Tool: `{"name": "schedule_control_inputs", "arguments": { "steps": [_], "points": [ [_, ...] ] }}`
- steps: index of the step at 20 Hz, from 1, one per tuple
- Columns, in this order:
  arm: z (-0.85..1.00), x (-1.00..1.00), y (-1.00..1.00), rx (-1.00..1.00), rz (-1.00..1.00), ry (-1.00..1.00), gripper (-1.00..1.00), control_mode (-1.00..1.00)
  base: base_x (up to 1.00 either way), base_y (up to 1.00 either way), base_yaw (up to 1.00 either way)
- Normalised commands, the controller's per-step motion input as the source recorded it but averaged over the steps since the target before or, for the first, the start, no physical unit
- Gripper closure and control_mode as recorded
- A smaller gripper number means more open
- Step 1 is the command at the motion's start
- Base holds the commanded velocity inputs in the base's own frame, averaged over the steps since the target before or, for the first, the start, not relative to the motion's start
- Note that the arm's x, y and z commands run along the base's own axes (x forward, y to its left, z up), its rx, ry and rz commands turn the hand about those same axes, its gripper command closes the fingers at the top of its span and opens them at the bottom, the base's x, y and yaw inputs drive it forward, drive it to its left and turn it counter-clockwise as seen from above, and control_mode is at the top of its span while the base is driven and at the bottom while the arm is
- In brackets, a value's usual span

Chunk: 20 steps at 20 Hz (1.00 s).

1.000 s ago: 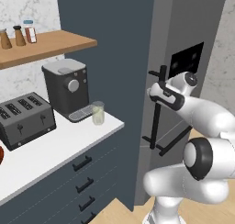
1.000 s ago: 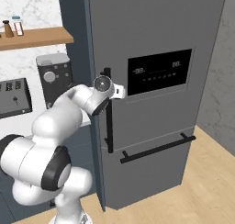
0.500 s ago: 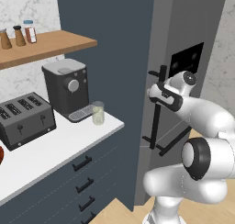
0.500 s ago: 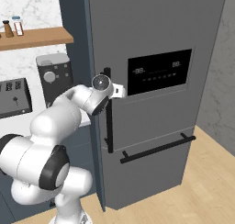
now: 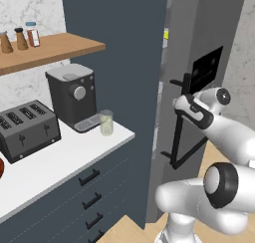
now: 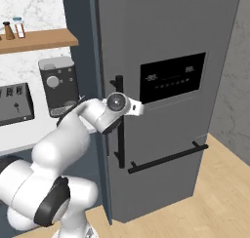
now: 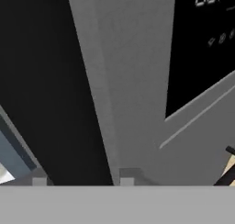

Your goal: Grab a lemon wedge from the fridge and one ice cube from the ice bowl, and put them in the glass of lemonade.

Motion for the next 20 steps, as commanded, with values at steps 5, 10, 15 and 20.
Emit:
{"name": "schedule_control_inputs", "arguments": {
  "steps": [5, 10, 15, 20],
  "points": [
    [0.11, -0.61, -1.0, 0.16, -0.18, -0.03, 1.0, -1.0, 0.0, 0.0, 0.0],
    [0.46, -0.23, -0.86, 0.05, -0.25, 0.09, -1.0, -1.0, 0.0, 0.0, 0.0],
    [0.32, -0.34, -0.97, 0.02, -0.23, 0.07, -1.0, -1.0, 0.0, 0.0, 0.0],
    [0.47, -0.6, -0.62, 0.03, -0.14, -0.07, -1.0, -1.0, 0.0, 0.0, 0.0]
  ]
}}
